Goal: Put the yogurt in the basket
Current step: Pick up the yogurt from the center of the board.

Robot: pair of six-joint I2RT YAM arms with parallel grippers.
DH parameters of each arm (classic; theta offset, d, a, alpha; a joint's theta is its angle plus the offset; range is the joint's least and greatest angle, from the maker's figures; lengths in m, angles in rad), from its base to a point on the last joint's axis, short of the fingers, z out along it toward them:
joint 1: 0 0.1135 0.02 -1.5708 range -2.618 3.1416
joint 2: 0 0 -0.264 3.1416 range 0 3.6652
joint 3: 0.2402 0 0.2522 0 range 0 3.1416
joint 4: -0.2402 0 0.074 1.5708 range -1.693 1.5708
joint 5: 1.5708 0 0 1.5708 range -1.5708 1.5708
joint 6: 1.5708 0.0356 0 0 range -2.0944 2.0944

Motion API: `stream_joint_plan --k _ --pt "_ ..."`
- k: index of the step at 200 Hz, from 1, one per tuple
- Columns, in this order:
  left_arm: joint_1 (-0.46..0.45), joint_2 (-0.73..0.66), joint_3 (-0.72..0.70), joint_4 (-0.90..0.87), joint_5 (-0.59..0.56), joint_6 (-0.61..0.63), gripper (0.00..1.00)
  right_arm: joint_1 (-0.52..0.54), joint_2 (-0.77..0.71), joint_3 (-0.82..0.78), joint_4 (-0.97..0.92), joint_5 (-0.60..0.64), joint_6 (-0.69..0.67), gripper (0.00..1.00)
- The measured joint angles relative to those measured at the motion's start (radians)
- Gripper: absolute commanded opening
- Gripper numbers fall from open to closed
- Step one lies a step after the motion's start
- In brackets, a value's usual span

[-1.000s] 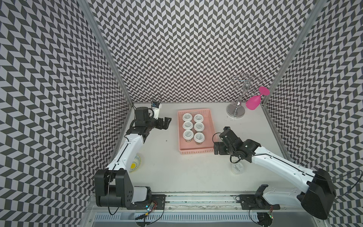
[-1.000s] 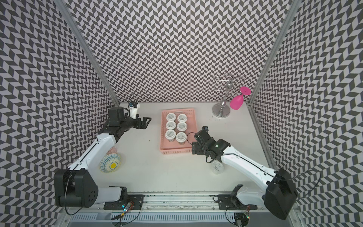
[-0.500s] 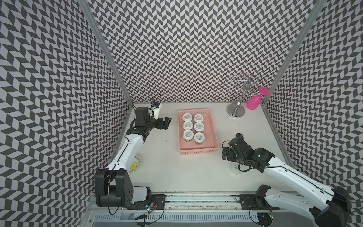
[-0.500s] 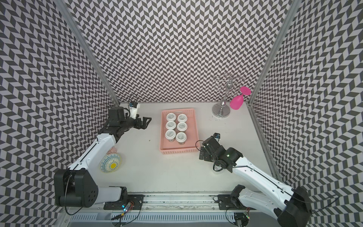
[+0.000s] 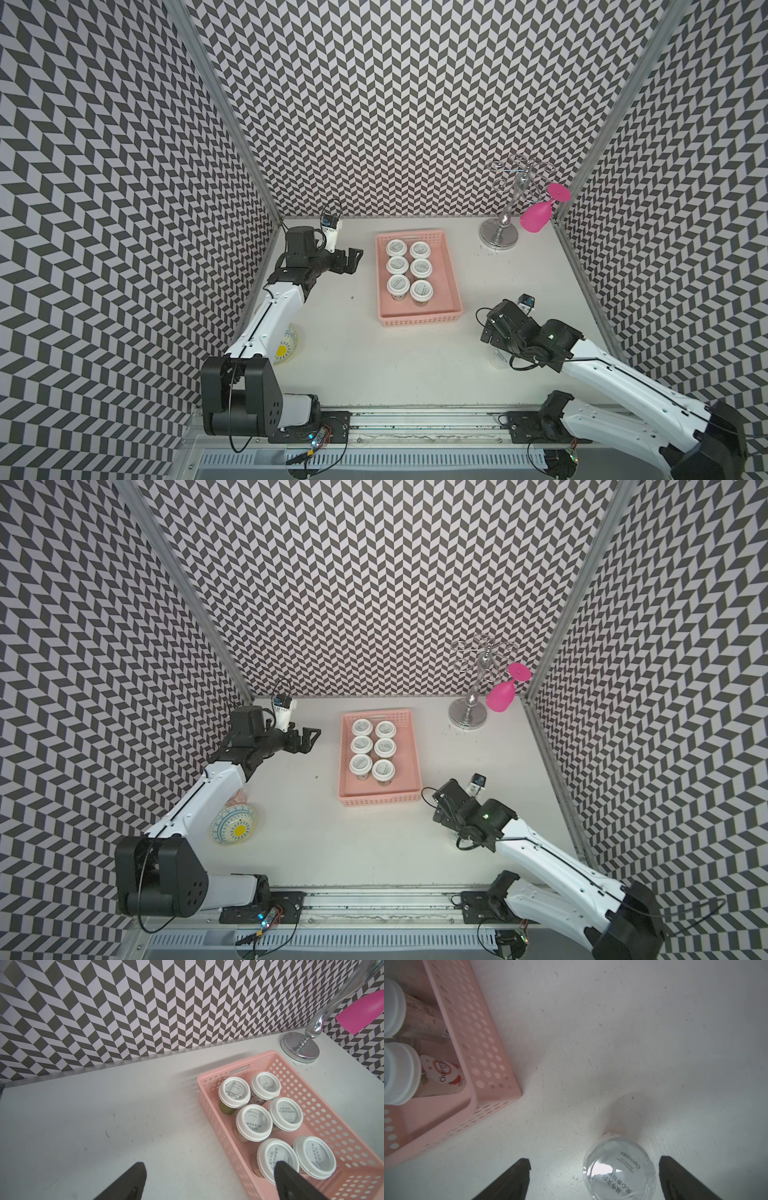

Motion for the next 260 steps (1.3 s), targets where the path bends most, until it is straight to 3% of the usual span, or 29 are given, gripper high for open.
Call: stream_joint_plan --k 55,260 --pt "0.000 0.013 0.000 0.000 0.000 0.000 1.00 -0.002 0.002 -0.037 -0.017 0.011 0.037 1.00" --pt "0.000 0.015 0.000 0.001 0.003 0.000 1.00 -0.034 0.063 -0.135 0.092 -0.128 -0.084 0.92"
